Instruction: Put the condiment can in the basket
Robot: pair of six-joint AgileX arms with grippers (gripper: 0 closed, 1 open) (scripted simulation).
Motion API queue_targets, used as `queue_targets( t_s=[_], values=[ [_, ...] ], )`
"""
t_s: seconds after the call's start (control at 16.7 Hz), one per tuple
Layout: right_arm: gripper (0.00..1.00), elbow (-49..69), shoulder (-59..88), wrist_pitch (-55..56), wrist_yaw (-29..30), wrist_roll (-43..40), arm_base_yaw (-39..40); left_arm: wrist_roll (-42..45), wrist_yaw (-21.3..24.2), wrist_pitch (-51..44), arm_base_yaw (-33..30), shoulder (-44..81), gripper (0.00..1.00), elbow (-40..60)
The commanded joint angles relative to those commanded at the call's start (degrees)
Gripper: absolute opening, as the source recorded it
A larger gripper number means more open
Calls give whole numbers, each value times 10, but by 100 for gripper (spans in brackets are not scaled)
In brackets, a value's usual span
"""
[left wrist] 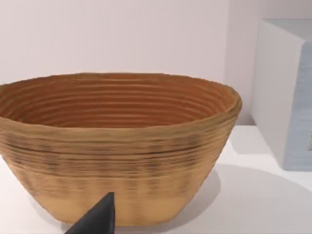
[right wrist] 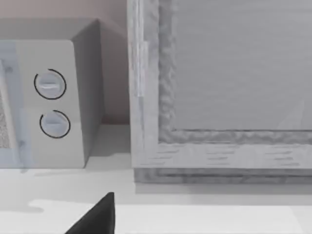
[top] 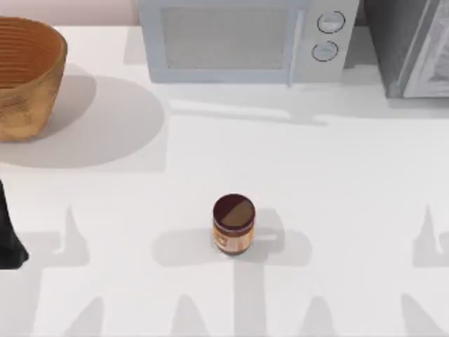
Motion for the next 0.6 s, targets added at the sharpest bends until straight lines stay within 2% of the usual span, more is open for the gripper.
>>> queue_targets(
  t_s=[0.18, 0.3, 0.6],
  values=[
    [100, 0, 0, 0, 0, 0, 0, 1, 4, 5, -1, 6, 100, 2],
    [100, 0, 0, 0, 0, 0, 0, 6, 24, 29, -5, 35, 100, 11],
    [100, 0, 0, 0, 0, 0, 0, 33, 133, 157, -26, 214, 100, 58]
  ],
)
